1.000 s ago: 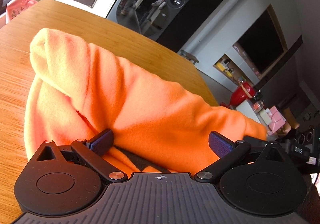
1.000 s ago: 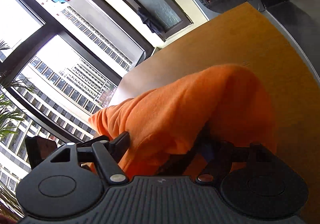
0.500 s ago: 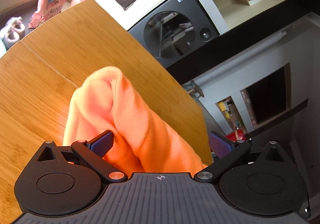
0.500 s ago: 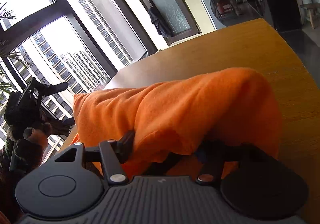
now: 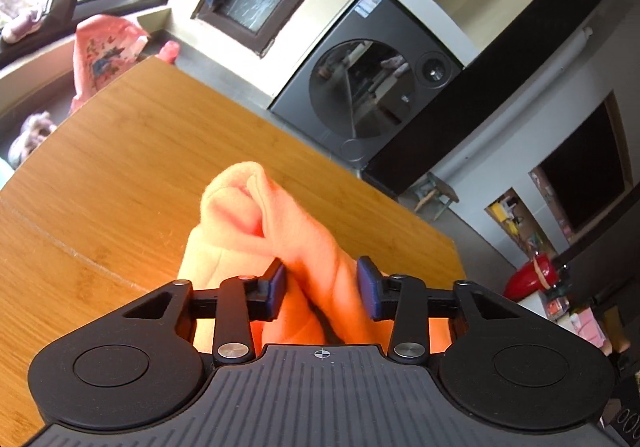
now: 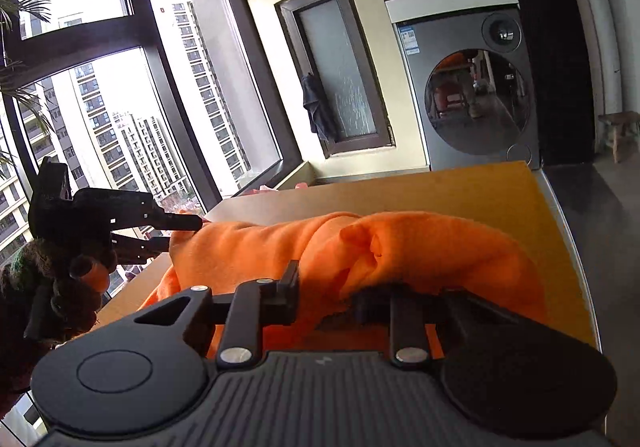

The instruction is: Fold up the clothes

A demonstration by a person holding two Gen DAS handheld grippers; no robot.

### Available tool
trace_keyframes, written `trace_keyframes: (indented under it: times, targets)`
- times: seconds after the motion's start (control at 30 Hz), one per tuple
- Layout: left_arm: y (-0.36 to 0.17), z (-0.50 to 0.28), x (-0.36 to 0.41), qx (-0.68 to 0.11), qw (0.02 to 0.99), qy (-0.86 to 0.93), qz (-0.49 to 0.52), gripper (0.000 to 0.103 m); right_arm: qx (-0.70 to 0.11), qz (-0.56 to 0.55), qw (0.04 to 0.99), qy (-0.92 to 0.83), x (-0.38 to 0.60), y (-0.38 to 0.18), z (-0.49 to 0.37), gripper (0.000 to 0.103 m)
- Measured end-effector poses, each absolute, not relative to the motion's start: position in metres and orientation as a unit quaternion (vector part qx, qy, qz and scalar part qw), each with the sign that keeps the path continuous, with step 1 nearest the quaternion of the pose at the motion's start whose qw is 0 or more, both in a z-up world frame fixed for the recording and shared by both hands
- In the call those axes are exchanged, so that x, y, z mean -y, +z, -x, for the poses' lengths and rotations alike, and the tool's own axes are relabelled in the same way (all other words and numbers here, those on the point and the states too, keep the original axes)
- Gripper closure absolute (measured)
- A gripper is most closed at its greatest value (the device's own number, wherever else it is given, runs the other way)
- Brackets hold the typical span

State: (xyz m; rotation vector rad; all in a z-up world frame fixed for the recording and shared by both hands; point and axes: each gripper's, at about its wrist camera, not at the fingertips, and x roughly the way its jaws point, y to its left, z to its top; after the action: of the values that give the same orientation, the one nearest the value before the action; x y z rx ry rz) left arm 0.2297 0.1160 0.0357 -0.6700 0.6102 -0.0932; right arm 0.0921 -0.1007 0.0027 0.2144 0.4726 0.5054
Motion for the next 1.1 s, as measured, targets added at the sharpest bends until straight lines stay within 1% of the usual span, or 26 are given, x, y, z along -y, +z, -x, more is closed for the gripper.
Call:
trace_keyframes:
  times: [0.07, 0.13, 0.2, 0.23, 0.27, 0.33, 0.37, 0.43, 0.5, 0.57, 0.6, 0.67, 0.7, 0.73, 0.77, 0.8, 0.83, 0.9, 0.97, 1.03, 1.1]
  targets:
    - [0.051, -0.208, -0.113, -0.267, 0.904, -0.075, 0.325, 0.084, -0.219, -0.109, 0.935, 0.256, 0.11, 0.012, -0.084, 0.081]
    - [0.061, -0.179, -0.111, -0.244, 0.91, -0.099, 0.319, 0.084, -0.218, -0.108, 0.933, 0.265, 0.119, 0.014, -0.07, 0.081]
    - [0.06, -0.15, -0.111, -0.236, 0.912, -0.119, 0.315, 0.082, -0.238, -0.107, 0.927, 0.269, 0.126, 0.005, -0.054, 0.081]
    - [0.057, -0.142, -0.111, -0.24, 0.908, -0.133, 0.318, 0.075, -0.254, -0.107, 0.923, 0.268, 0.129, -0.004, -0.047, 0.081]
    - [0.053, -0.138, -0.111, -0.248, 0.901, -0.144, 0.324, 0.055, -0.275, -0.111, 0.917, 0.265, 0.131, -0.015, -0.042, 0.081]
    - [0.044, -0.14, -0.112, -0.265, 0.891, -0.145, 0.339, 0.038, -0.309, -0.128, 0.908, 0.254, 0.137, -0.037, -0.036, 0.081]
    - [0.04, -0.147, -0.112, -0.277, 0.885, -0.143, 0.346, 0.035, -0.321, -0.139, 0.903, 0.248, 0.139, -0.047, -0.034, 0.081]
    - [0.03, -0.169, -0.111, -0.306, 0.869, -0.142, 0.363, 0.03, -0.318, -0.154, 0.903, 0.246, 0.141, -0.05, -0.033, 0.081]
    - [0.019, -0.193, -0.105, -0.335, 0.855, -0.132, 0.373, 0.031, -0.307, -0.149, 0.907, 0.246, 0.138, -0.047, -0.032, 0.081]
    - [0.011, -0.21, -0.095, -0.355, 0.848, -0.127, 0.374, 0.04, -0.306, -0.145, 0.908, 0.247, 0.137, -0.046, -0.034, 0.081]
    - [0.009, -0.216, -0.09, -0.361, 0.845, -0.128, 0.374, 0.042, -0.307, -0.141, 0.908, 0.247, 0.136, -0.047, -0.035, 0.081]
    - [0.007, -0.231, -0.078, -0.364, 0.844, -0.138, 0.369, 0.056, -0.305, -0.136, 0.909, 0.25, 0.137, -0.047, -0.036, 0.081]
    - [0.007, -0.239, -0.073, -0.365, 0.847, -0.138, 0.36, 0.058, -0.304, -0.134, 0.909, 0.251, 0.137, -0.048, -0.037, 0.081]
    - [0.008, -0.247, -0.068, -0.365, 0.853, -0.136, 0.348, 0.067, -0.303, -0.135, 0.91, 0.25, 0.138, -0.048, -0.039, 0.081]
    - [0.009, -0.255, -0.065, -0.364, 0.858, -0.134, 0.336, 0.081, -0.301, -0.134, 0.911, 0.248, 0.138, -0.047, -0.041, 0.081]
    - [0.011, -0.261, -0.061, -0.361, 0.865, -0.132, 0.322, 0.085, -0.296, -0.128, 0.914, 0.246, 0.137, -0.045, -0.044, 0.081]
    - [0.016, -0.264, -0.059, -0.353, 0.873, -0.13, 0.31, 0.088, -0.284, -0.113, 0.921, 0.24, 0.135, -0.04, -0.047, 0.082]
    - [0.03, -0.26, -0.056, -0.331, 0.887, -0.132, 0.294, 0.09, -0.262, -0.091, 0.933, 0.23, 0.133, -0.027, -0.053, 0.084]
    - [0.047, -0.24, -0.057, -0.304, 0.896, -0.145, 0.289, 0.094, -0.231, -0.082, 0.942, 0.228, 0.135, -0.007, -0.054, 0.085]
    - [0.059, -0.212, -0.061, -0.281, 0.901, -0.159, 0.289, 0.094, -0.21, -0.074, 0.946, 0.235, 0.14, 0.008, -0.045, 0.085]
    - [0.058, -0.176, -0.066, -0.271, 0.898, -0.178, 0.298, 0.094, -0.21, -0.07, 0.945, 0.241, 0.144, 0.013, -0.036, 0.085]
